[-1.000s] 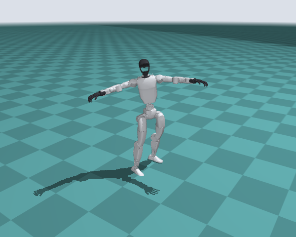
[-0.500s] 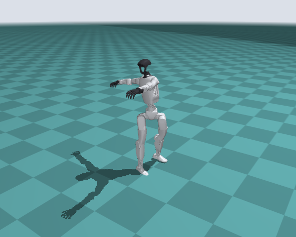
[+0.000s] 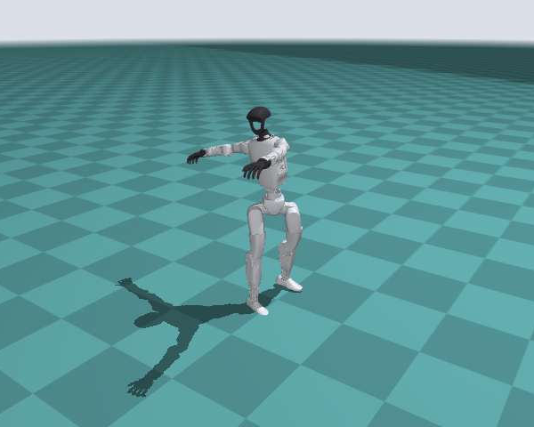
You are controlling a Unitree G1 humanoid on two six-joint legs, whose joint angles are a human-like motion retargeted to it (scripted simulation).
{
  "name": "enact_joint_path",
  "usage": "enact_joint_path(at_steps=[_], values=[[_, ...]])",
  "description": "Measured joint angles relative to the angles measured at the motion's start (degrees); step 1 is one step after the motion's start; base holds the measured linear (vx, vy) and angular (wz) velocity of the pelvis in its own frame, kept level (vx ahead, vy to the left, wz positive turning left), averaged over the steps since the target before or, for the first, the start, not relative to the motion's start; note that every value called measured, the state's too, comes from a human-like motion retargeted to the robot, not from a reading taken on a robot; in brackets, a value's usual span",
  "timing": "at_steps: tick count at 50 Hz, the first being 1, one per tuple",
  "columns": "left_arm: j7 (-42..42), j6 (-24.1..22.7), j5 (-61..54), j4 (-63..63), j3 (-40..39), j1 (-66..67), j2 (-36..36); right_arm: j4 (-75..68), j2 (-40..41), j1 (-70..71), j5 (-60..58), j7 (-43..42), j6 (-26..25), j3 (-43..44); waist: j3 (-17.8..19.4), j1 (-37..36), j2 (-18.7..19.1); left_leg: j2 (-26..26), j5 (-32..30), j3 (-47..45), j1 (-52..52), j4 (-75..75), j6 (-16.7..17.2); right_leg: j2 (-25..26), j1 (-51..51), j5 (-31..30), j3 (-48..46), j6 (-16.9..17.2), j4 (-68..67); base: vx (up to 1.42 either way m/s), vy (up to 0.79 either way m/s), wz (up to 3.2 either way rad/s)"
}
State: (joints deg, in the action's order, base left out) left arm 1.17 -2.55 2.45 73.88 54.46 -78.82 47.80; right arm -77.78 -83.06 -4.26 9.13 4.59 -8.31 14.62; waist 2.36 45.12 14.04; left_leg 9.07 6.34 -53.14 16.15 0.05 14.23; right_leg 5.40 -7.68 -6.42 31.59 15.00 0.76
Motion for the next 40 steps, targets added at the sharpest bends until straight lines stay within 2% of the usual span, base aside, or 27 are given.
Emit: enact_joint_path(at_steps=[17,29,40], values=[[0.21,-0.05,-1.19,0.20,1.71,4.06,12.74,1.60,-0.44,5.77,-3.25,-2.17,1.30,-8.40,-2.23,-16.54,-5.57,-0.72,0.10,25.30,-5.31,-1.36,-0.20,-8.38,3.91,7.57,-23.90,-0.77,-5.98,0.00,0.06,1.37],[-1.10,-0.18,0.42,1.08,-1.37,10.94,23.39,4.21,-0.62,12.52,-4.86,-3.88,2.09,-17.39,-3.29,-35.16,-12.05,-2.60,1.26,42.69,-9.65,1.89,-0.84,-13.46,11.93,10.12,-40.89,0.00,-4.46,0.03,0.04,1.30],[-3.12,0.77,1.22,3.54,-5.85,15.75,31.98,6.81,1.59,27.47,-6.85,-4.79,1.48,-33.45,-4.39,-53.29,-18.50,-5.58,0.12,57.95,-13.53,1.99,-1.76,-15.37,18.32,11.37,-56.65,0.00,-2.57,0.05,0.02,1.26]])
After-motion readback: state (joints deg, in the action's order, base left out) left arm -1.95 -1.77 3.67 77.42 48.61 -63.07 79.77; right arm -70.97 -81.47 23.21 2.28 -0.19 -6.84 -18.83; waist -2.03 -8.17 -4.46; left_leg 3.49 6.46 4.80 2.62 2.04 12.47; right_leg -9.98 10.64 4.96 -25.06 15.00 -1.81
